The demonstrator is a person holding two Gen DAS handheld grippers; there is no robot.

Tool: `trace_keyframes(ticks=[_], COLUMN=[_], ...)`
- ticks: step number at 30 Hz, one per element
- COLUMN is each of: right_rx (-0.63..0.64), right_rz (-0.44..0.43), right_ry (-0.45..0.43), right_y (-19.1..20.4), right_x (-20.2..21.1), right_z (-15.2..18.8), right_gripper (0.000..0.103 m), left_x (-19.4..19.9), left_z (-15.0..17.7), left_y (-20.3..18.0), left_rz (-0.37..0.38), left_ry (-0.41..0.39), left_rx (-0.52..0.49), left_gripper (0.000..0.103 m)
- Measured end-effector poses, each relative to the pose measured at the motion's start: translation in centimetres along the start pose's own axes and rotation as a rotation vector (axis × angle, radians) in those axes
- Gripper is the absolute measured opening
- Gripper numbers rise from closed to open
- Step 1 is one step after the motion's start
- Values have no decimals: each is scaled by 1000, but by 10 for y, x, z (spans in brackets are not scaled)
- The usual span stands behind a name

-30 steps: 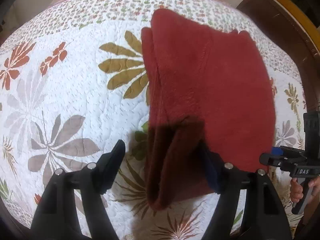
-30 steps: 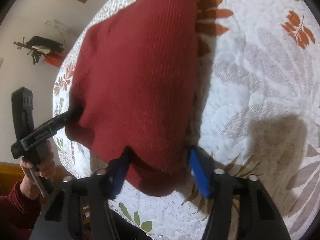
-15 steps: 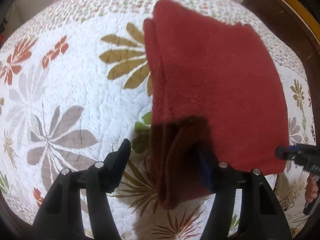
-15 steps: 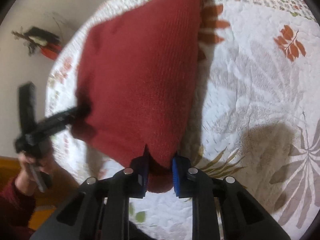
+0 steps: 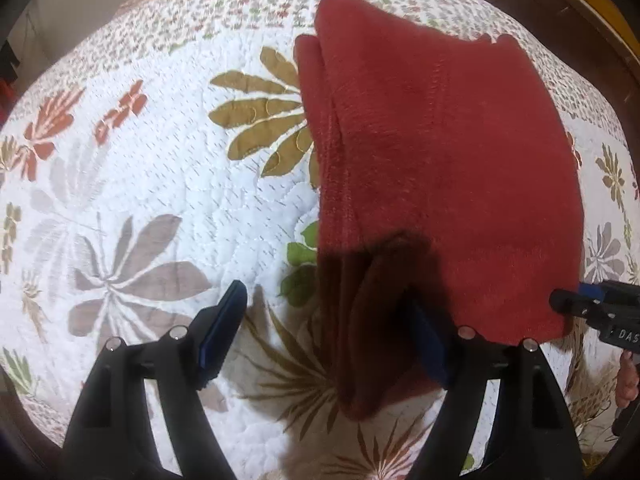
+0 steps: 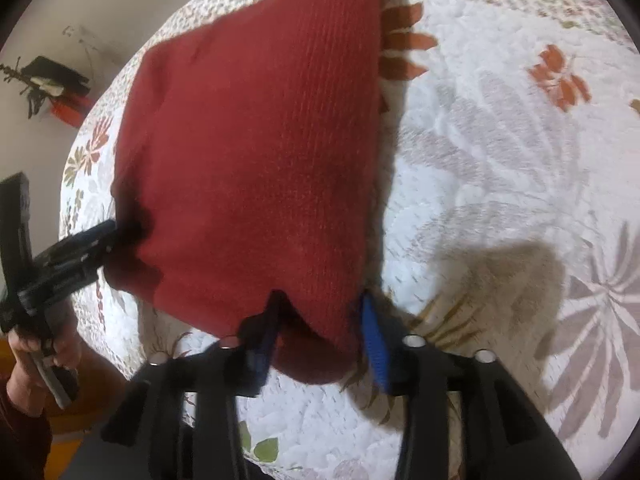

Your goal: Fold small clothes

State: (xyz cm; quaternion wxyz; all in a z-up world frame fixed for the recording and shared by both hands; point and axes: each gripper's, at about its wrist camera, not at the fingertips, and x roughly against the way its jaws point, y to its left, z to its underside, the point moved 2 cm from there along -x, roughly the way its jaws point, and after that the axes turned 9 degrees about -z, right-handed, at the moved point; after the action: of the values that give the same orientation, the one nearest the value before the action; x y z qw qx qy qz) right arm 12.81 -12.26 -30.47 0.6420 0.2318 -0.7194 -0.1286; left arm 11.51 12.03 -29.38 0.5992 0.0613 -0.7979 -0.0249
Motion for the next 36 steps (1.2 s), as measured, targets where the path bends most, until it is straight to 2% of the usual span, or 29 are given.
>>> trace_keyframes(ticks=[2, 3, 4, 7, 14, 25, 36], right_rx=[6, 8, 14, 34, 51, 24, 25], right_rz=[35, 59, 76, 116, 165, 185, 201], right_ry=[-22, -37, -47, -66, -106, -123, -152], right_y=[3, 3, 3, 4, 19, 47, 73], right_x=[10, 16, 20, 37, 62, 91, 118], right_z=[1, 2, 3, 8, 11, 24, 36], right_gripper=[54, 63, 69, 76, 88, 91, 91], left_x=[5, 9, 14, 28, 56, 101, 139], left_z=[2, 4, 5, 8, 11, 25, 33], left_y=[1, 3, 5, 9, 5, -6, 0], left_rz=[-12, -17, -26, -50, -118, -159, -192], left_ry=[11, 18, 22, 23, 8, -13, -52], left_rx=[-1, 5, 15, 27, 18, 29, 22], left_gripper=[84, 85, 87, 90, 90, 91, 91])
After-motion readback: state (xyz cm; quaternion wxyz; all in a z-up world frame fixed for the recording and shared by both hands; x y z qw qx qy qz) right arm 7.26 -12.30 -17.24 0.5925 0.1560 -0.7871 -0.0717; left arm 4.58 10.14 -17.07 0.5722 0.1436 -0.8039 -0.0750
